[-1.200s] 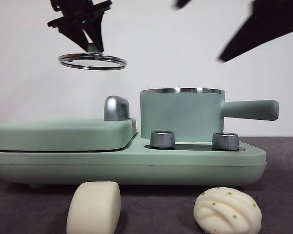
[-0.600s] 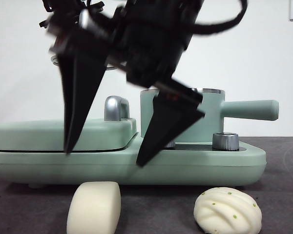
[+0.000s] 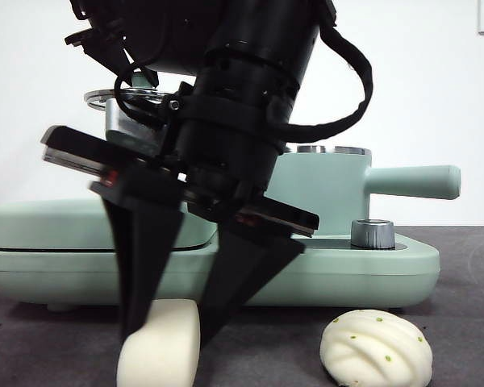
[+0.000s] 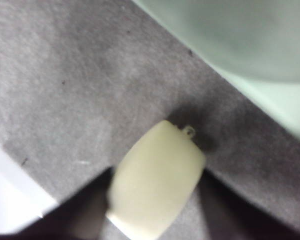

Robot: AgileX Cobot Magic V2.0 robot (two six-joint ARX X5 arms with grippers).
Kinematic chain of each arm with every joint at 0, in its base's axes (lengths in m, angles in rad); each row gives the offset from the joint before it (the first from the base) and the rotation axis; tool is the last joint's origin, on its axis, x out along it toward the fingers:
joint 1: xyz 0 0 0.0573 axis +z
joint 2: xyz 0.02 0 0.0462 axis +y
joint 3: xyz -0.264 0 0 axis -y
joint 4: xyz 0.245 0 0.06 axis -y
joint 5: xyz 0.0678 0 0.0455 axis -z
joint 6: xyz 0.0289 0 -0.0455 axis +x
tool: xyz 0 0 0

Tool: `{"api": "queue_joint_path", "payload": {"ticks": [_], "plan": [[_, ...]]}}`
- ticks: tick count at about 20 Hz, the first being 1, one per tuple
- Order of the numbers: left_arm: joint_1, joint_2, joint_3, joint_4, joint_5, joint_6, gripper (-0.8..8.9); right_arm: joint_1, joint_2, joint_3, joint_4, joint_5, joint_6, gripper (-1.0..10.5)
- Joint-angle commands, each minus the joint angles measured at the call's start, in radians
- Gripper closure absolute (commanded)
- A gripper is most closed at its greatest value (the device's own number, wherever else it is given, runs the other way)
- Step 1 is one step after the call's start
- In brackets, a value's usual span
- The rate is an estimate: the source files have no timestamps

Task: Put the buns in a small steamer

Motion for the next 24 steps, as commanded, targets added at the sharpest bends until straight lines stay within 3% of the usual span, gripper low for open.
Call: {"api": "queue_joint_path", "payload": {"ticks": [1, 5, 10, 13, 18, 24], "plan": [[-0.003, -0.01, 0.038, 0.024, 0.002, -0.005, 6.99, 0.013, 0.02, 0.019, 0.008, 0.003, 0.006, 8.1], [-0.003, -0.01, 0.038, 0.024, 0.002, -0.005, 6.99, -0.002, 0.018, 0.094, -0.074, -0.083, 0.0, 8.1], [0.001, -0.01, 0.038, 0.02, 0.002, -0.006, 6.99, -0.069, 0.018, 0.394, -0.423, -0.074, -0.155, 8.1], [0.006, -0.01, 0.038, 0.021, 0.002, -0.01, 6.99, -0.155, 0.018, 0.59, -0.54, -0.06, -0.234, 8.1], [0.014, -0.01, 0.038, 0.02, 0.002, -0.021, 6.99, -0.328, 0.035, 0.788, -0.569, -0.014, -0.28, 8.1], [0.015, -0.01, 0.038, 0.018, 0.002, -0.027, 6.99, -0.472, 0.149, 0.845, -0.546, -0.034, -0.284, 8.1]]}}
